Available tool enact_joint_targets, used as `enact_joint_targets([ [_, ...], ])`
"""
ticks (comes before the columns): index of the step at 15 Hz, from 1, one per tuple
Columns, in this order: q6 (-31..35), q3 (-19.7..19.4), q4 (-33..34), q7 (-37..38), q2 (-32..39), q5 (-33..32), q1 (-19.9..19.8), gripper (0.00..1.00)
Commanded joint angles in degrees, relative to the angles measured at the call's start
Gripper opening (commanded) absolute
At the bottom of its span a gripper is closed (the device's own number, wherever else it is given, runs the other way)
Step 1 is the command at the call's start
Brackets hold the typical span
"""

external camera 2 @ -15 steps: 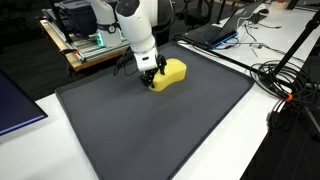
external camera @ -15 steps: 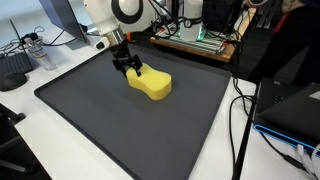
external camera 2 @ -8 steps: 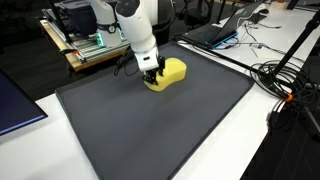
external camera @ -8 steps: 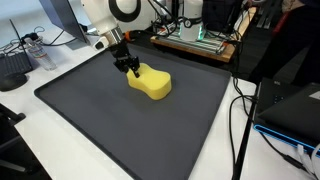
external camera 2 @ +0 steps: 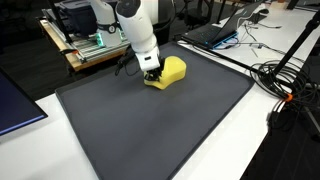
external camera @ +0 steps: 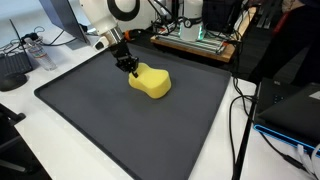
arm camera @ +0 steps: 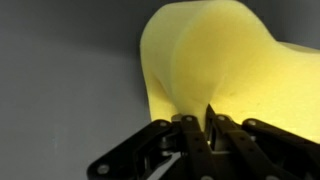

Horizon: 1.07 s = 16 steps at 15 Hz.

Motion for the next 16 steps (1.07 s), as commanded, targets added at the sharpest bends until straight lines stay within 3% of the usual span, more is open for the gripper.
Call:
enact_joint_targets([
  [1, -2.2, 0.9, 0.5, -2.2, -0.4, 0.4, -1.5, 0.04],
  [11, -2.3, 0.6, 0.3, -3.7, -0.8, 0.1, -1.3, 0.04],
  [12, -2.7, 0.6, 0.4, -3.7, -0.9, 0.0, -1.3, 0.35],
  [13, -2.6, 0.4, 0.3, -3.3, -1.0, -0.2, -1.1, 0.36],
  [16, -2.6, -0.1, -0.1, -2.6, -1.7, -0.8, -0.9, 0.55],
])
